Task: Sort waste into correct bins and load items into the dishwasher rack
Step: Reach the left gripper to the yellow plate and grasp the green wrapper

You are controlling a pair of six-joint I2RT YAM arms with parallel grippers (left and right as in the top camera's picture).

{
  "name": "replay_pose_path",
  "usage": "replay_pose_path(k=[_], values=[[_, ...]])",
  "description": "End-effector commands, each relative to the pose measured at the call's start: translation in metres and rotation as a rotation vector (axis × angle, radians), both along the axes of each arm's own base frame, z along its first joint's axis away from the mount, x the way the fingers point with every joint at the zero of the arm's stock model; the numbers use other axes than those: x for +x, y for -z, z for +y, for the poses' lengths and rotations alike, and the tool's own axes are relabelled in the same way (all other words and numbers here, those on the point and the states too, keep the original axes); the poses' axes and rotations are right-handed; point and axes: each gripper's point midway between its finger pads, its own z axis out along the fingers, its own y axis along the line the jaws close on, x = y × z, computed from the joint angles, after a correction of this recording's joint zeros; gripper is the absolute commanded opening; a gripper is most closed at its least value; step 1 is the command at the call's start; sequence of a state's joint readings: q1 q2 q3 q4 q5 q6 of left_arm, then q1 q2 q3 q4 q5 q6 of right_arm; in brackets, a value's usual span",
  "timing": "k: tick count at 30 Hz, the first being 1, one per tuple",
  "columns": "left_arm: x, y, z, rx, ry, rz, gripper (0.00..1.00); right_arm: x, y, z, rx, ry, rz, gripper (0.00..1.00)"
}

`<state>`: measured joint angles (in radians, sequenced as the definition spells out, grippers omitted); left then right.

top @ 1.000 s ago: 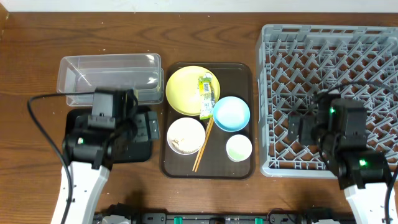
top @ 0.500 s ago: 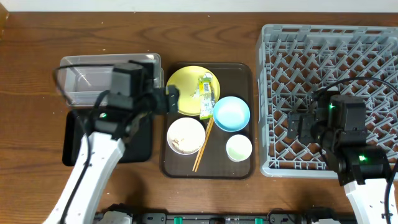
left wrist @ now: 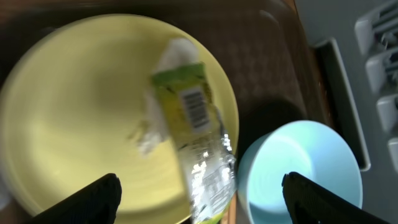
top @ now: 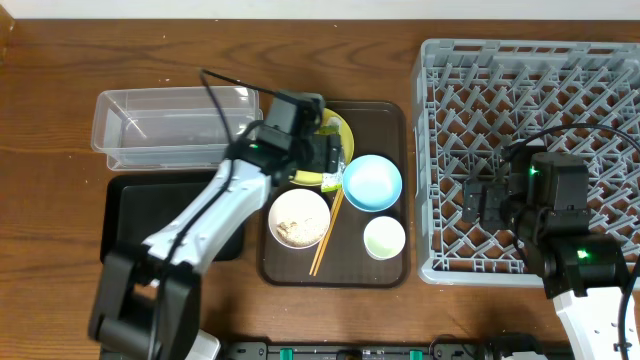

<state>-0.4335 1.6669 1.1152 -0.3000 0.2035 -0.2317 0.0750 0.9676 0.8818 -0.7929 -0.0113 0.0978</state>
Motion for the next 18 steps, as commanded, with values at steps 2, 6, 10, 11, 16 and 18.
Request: replay_pose_path(k=[2, 6, 10, 11, 16, 18], values=[[0.003, 0.019, -0.015, 0.018, 0.005, 0.023, 0.84, 0.003, -0.008, -0.003, -0.001, 0.003, -0.019, 0.99], [0.003, 0.039, -0.013, 0.050, -0.037, 0.059, 0.82, 0.002, -0.008, -0.003, -0.001, 0.003, -0.015, 0.99], [0.001, 0.051, -0.014, 0.051, -0.052, 0.092, 0.75, 0.002, -0.008, -0.003, -0.001, 0.003, -0.014, 0.99], [0.001, 0.052, -0.014, 0.052, -0.053, 0.095, 0.73, 0.002, -0.008, -0.003, -0.001, 0.003, -0.014, 0.99], [-0.001, 0.058, -0.015, 0.060, -0.048, 0.107, 0.69, 0.002, -0.007, -0.003, -0.001, 0.003, -0.013, 0.99], [-0.001, 0.061, -0.015, 0.059, -0.055, 0.116, 0.66, 0.002, -0.007, -0.003, -0.001, 0.003, -0.013, 0.99]])
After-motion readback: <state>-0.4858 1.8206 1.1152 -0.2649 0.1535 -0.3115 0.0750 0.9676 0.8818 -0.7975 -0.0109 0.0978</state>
